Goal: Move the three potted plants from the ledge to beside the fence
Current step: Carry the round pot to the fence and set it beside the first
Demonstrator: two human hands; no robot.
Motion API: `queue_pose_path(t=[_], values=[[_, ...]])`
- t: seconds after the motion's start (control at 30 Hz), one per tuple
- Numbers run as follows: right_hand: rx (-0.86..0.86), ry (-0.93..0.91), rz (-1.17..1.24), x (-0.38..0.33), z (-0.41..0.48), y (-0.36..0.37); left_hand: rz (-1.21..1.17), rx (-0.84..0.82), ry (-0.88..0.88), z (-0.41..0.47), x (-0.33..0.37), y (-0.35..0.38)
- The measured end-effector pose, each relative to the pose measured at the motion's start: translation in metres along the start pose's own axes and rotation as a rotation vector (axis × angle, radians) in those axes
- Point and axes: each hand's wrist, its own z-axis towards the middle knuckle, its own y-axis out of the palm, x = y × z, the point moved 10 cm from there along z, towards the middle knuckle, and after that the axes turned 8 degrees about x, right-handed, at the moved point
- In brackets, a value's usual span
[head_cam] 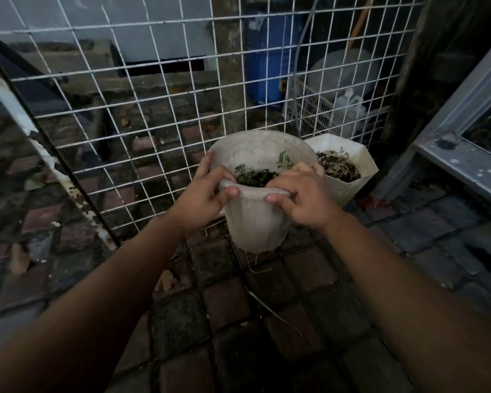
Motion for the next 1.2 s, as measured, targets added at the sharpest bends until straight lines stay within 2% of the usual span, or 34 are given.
queue_pose_path(t=[0.2, 0.33, 0.47, 0.63, 0.97, 1.1, 1.2], values=[[-0.013, -0.004, -0.033, -0.006, -0.013, -0.001, 0.046, -0.067, 0.016, -0.005, 0.008, 0.000], [-0.021, 0.022, -0.070, -0.009, -0.014, -0.003, 0.032, 0.006, -0.080, -0.008, 0.002, -0.005], [0.088, 0.099, -0.061, -0.014, -0.019, -0.009, -0.238, 0.111, -0.240, -0.007, -0.006, -0.008], [0.147, 0.138, -0.072, -0.017, -0.023, -0.005, -0.211, 0.072, -0.203, 0.002, 0.000, -0.008], [0.035, 0.129, -0.095, -0.014, -0.021, -0.002, -0.288, -0.011, -0.143, 0.003, -0.008, -0.002], [-0.064, 0.093, -0.172, -0.017, -0.015, 0.001, -0.119, 0.003, -0.023, -0.004, 0.000, -0.002], [-0.145, 0.089, -0.173, -0.015, -0.011, 0.004, -0.067, 0.018, -0.021, -0.008, -0.003, -0.002]])
